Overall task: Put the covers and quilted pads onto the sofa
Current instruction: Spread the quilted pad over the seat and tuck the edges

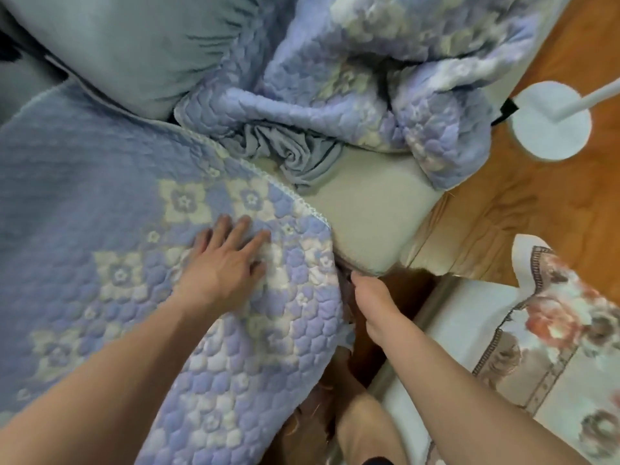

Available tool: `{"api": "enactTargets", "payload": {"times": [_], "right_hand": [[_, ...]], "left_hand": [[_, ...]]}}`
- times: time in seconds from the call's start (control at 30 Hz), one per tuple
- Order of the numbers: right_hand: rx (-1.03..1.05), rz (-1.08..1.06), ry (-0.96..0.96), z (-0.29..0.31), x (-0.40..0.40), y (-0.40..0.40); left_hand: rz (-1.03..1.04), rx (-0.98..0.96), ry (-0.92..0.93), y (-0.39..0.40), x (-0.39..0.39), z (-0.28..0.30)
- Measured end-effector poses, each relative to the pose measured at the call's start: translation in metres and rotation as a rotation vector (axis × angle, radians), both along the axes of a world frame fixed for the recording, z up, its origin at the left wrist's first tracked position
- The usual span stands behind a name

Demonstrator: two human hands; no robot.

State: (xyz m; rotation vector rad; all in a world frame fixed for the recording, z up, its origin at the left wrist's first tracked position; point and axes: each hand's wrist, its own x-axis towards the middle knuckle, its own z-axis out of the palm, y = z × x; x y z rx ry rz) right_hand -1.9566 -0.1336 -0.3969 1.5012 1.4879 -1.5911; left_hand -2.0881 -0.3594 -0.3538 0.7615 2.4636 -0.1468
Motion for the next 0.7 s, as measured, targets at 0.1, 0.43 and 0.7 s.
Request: {"api": "enactTargets", "payload": {"times": [0.1,0.43,0.7], "right_hand": [[-0.248,-0.164,-0.035,-0.005,-0.003,-0.01],[0.421,0.07,0.08,-0.005,0.012,-0.033],[-0.037,0.718,0.498,0.076,0.004,-0.107]], "left_hand": [[-0.101,-0.044,-0.079,0.019,-0.013,0.0],[-0.137,-0.046,-0.101,0.016,-0.014,-0.005],[0.896,0.423,-0.263,0.019,-0.058,0.036]]}}
